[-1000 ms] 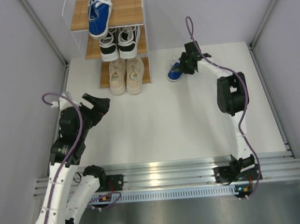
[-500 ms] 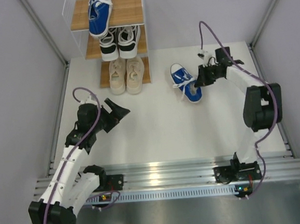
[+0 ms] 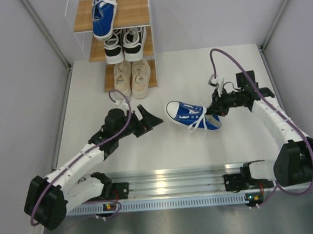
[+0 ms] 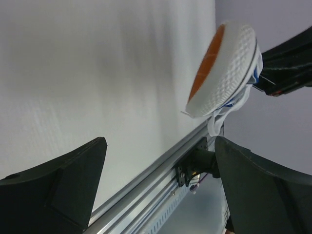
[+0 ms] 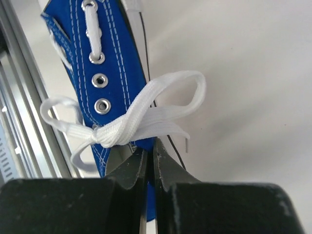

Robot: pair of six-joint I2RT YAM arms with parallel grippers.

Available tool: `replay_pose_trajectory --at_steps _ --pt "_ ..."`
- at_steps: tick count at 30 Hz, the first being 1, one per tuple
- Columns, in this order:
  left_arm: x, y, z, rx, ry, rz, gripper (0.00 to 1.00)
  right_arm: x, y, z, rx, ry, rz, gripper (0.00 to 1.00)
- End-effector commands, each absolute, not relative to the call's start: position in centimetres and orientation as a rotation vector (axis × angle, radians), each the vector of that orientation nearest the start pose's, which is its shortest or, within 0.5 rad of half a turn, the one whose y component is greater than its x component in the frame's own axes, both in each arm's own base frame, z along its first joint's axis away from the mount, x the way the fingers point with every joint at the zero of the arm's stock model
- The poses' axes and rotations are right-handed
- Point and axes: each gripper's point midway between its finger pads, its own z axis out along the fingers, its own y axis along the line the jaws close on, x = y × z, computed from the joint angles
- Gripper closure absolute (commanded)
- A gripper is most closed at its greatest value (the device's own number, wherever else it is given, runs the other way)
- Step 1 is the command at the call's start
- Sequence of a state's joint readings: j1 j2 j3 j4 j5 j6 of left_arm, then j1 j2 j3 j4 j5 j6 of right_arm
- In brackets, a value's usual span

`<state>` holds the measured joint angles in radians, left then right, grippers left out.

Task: Place and organize the shoes onto the shoe shelf

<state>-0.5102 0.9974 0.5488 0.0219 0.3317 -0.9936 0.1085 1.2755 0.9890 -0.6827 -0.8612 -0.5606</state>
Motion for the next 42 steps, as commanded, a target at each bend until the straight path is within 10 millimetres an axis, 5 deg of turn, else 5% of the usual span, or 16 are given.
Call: replay_pose_trajectory --at_steps 1,9,18,29,32,34,36,37,40,42 --pt "23.2 -27.9 19.9 -0.200 2.045 -1.391 0.02 26.7 17.0 20.3 -0.994 1.889 0.922 1.00" --pt "21.0 -33.7 20.7 -0.095 2.006 -1.420 0.02 27.3 18.8 23.6 -0.775 1.909 1.014 1.00" --pt "23.2 -37.0 24.3 -0.098 1.864 -1.483 0.02 27.3 19.5 25.8 -0.553 1.921 1.146 1.00" --pt "23.9 -39.3 25.0 -0.154 1.845 -1.579 0.05 27.2 20.5 27.0 -0.449 1.897 1.242 1.00" --pt "24.1 -39.7 25.6 -0.155 1.823 -1.601 0.16 27.0 20.7 27.0 -0.455 1.890 1.256 1.00" --pt "24.1 -39.9 26.1 -0.156 1.800 -1.626 0.33 26.9 20.9 27.0 -0.461 1.887 1.262 1.00" --pt "24.1 -40.0 26.2 -0.144 1.790 -1.634 0.52 26.7 21.1 27.1 -0.473 1.879 1.280 1.00" --pt "24.1 -39.9 26.2 -0.138 1.788 -1.628 0.76 26.5 21.2 27.2 -0.482 1.872 1.287 1.00" --pt "24.1 -39.4 26.5 -0.108 1.765 -1.599 1.00 26.1 21.4 27.6 -0.519 1.853 1.298 1.00" --pt "24.3 -38.6 26.4 -0.096 1.763 -1.560 1.00 26.0 21.3 27.8 -0.574 1.830 1.258 0.98"
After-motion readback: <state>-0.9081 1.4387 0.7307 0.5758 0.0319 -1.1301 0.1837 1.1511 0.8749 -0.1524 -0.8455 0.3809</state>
